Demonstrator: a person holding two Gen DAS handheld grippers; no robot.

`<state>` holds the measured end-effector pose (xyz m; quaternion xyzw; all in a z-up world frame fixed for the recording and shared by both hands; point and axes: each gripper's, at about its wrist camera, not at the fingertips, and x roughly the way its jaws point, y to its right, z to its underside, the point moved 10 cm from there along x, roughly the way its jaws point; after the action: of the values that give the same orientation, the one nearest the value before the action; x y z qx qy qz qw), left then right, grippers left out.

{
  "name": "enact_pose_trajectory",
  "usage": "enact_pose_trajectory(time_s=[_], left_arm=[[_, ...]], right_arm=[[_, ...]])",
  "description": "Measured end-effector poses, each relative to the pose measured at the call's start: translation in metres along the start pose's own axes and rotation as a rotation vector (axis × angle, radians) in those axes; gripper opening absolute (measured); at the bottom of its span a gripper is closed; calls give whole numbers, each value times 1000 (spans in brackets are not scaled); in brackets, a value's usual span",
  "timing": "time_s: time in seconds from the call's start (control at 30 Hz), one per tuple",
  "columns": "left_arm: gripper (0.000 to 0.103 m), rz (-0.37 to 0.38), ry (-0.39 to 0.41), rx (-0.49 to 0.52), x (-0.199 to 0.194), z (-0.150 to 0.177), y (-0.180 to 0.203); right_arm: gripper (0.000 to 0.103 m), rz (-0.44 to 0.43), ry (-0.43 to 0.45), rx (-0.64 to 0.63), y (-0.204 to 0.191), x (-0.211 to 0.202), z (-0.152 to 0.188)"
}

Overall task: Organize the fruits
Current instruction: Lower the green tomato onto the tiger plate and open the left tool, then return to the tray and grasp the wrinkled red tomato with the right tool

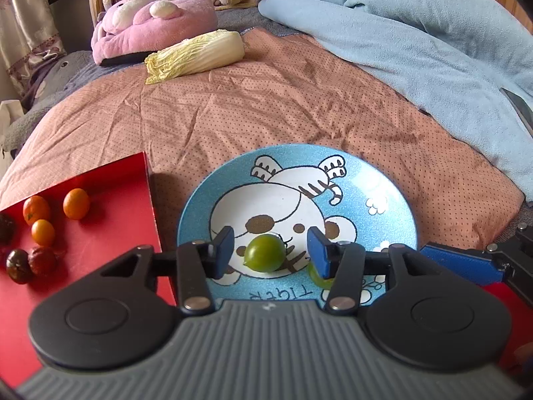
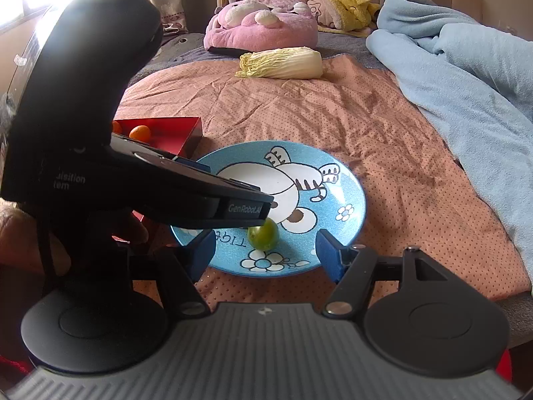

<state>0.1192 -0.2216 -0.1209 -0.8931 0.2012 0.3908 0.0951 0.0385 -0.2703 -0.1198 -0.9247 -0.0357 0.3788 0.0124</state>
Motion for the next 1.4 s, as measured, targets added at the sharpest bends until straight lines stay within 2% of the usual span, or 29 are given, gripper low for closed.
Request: enact_pose_trajectory(time_s=[0.03, 0.67, 1.07, 1.4], left_arm=[[58, -3, 1, -4, -1, -1, 0], [58, -17, 58, -37, -38, -10, -15], [58, -72, 63, -95, -51, -4, -55], [58, -130, 79, -148, -64, 6, -98]], right_arm=[[72, 1, 0, -1, 0, 0, 0], [73, -1, 29, -8, -7, -7, -13], [73, -46, 41, -56, -36, -4, -33], [73, -112, 43, -119, -77, 10, -48]])
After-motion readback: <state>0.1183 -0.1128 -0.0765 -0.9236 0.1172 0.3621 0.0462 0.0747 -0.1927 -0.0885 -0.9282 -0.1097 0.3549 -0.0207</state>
